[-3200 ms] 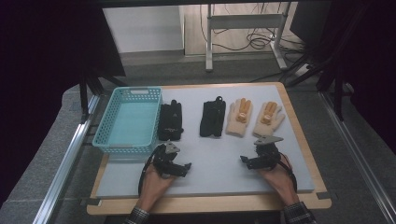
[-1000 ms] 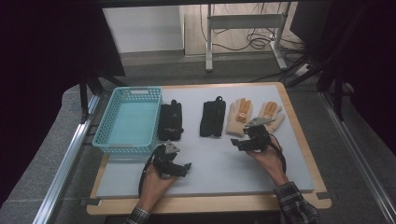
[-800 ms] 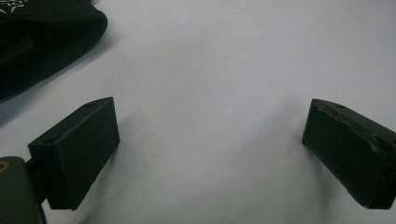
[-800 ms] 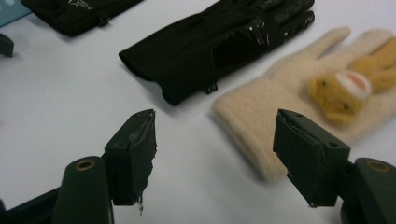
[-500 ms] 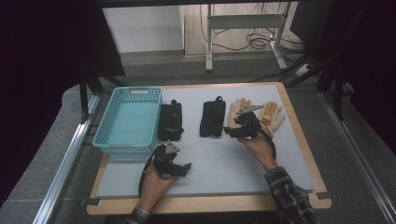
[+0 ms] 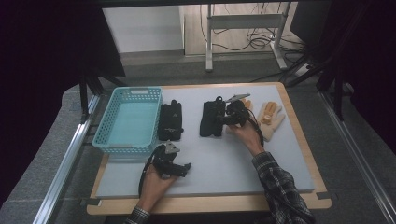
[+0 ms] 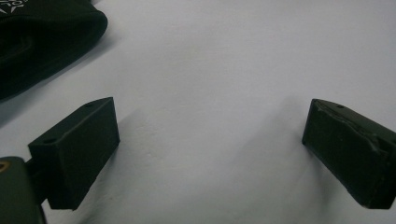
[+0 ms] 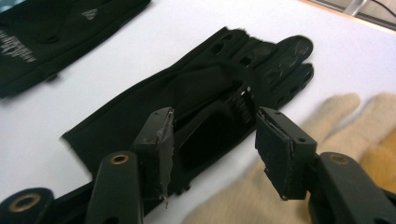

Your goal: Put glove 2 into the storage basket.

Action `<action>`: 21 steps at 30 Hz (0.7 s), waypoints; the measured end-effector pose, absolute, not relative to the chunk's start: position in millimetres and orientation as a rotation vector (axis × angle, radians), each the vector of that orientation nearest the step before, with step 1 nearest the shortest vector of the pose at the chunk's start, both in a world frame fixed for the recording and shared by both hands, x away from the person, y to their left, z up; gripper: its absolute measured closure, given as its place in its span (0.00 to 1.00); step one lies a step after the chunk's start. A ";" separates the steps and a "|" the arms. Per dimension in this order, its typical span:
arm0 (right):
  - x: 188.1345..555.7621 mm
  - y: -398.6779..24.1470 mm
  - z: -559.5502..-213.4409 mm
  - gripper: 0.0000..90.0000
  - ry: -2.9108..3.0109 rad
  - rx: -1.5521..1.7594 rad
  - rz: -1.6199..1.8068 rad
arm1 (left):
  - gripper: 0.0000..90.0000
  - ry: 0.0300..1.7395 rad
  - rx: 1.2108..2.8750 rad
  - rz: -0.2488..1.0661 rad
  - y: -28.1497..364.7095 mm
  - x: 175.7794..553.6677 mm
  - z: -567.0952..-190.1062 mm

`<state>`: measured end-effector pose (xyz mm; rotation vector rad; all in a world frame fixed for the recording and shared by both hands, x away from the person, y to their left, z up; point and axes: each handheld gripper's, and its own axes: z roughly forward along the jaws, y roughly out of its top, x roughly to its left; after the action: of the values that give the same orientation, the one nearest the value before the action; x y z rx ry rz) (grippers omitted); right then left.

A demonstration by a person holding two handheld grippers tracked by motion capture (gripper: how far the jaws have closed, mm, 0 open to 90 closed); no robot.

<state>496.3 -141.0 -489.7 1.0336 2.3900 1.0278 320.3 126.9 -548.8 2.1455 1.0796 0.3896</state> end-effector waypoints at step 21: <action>538.3 -100.5 -517.0 0.49 2.449 1.051 0.841 | 0.05 1.082 2.138 0.386 126.6 320.1 -549.1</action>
<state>538.3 -100.5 -517.0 1.0510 2.4495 0.8406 320.1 126.6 -549.1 2.1381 1.0821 0.3860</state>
